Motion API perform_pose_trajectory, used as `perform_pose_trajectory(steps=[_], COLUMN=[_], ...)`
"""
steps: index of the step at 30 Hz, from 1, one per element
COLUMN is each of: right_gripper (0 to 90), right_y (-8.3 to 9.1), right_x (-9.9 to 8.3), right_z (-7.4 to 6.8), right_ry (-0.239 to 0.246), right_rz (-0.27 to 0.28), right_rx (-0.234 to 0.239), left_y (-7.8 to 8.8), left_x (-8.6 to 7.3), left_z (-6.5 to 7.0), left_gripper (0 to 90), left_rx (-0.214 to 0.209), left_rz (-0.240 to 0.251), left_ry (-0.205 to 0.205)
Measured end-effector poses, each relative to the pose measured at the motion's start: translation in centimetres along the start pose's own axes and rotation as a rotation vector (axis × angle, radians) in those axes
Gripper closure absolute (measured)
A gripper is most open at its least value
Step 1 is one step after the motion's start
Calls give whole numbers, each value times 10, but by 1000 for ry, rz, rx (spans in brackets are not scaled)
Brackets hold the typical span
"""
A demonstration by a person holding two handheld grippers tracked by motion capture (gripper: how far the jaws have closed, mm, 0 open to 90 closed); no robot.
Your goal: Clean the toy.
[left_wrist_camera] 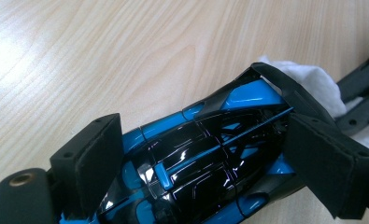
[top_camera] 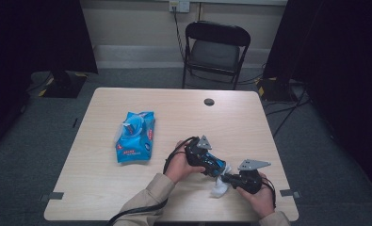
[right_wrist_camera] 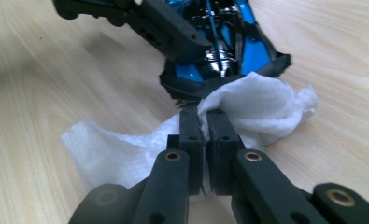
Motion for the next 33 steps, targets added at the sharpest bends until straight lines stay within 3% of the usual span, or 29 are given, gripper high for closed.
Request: perform_pose_trajectory(steps=[19, 33], right_gripper=[867, 865], right_y=[-7, -4], right_x=[4, 9], right_z=[-15, -31], right_ry=[41, 77], right_rz=[-11, -6], right_rx=[37, 112], left_y=[-1, -2], left_x=[2, 1], left_z=[2, 3], left_gripper=[128, 128], left_rx=[-2, 0], left_rz=[-4, 14], left_ry=[-14, -1])
Point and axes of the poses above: each handheld gripper's, and its own axes: y roughly backward along the jaws, x roughly out of its top, z roughly to its right, the point moved 7 cm from there along -y, roughly forward along the jaws, and after that the axes turned 8 degrees about -z, right-handed, at the moved point
